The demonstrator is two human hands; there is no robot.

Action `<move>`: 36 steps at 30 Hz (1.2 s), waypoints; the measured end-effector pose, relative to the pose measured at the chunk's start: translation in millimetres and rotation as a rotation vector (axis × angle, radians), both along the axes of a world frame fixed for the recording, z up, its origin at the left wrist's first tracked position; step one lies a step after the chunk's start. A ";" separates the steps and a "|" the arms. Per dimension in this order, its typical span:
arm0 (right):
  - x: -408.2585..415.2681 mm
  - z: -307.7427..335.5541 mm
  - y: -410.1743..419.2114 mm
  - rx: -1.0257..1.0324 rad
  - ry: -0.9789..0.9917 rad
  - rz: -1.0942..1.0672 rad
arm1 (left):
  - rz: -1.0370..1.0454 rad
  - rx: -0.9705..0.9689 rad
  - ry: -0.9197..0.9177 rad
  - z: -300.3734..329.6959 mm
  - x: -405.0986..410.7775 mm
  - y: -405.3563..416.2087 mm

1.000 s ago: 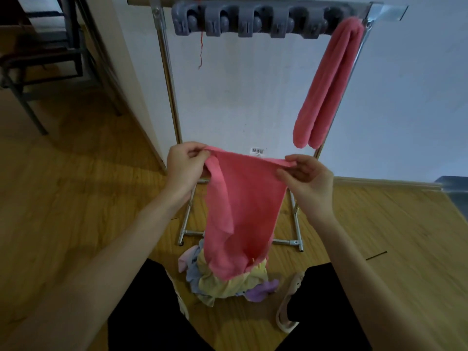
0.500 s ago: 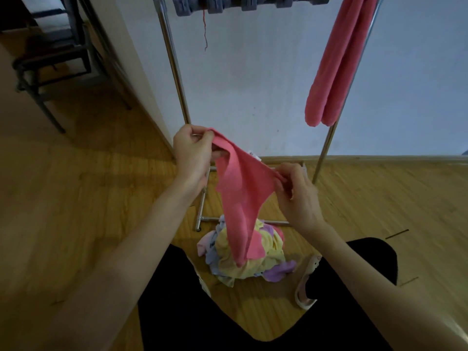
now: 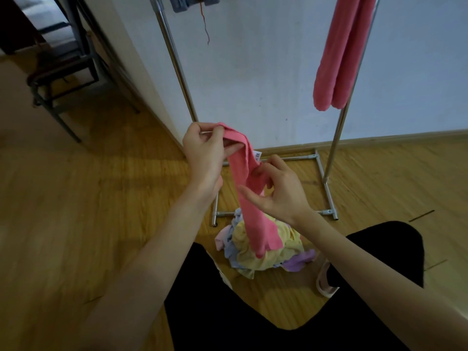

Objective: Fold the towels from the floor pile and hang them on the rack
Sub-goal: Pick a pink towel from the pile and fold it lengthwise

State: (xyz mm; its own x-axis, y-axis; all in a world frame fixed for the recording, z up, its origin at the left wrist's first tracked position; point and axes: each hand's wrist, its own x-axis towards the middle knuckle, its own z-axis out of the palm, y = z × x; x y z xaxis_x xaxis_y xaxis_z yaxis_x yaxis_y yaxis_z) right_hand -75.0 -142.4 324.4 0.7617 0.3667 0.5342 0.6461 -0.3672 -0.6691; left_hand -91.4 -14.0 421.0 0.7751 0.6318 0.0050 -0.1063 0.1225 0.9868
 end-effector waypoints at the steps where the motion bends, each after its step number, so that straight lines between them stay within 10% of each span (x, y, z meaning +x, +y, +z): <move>1: 0.7 1.6 2.2 0.000 0.005 -0.021 | -0.001 -0.003 -0.001 0.5 0.0 -0.6; 18: 28.6 5.5 -30.5 0.068 0.100 -0.084 | 0.003 -0.003 0.006 -0.8 5.0 6.2; 36: 82.8 75.4 -75.5 -0.142 -0.228 0.037 | -0.099 1.240 0.287 23.0 11.9 51.8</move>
State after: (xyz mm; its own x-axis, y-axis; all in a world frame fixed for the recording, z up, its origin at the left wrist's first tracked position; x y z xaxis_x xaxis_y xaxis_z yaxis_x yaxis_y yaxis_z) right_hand 7.8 -217.9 399.8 0.6127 0.4753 0.6314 0.7886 -0.4206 -0.4485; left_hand -79.5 37.8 443.9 0.8895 0.2639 0.3731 0.0854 -0.8980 0.4317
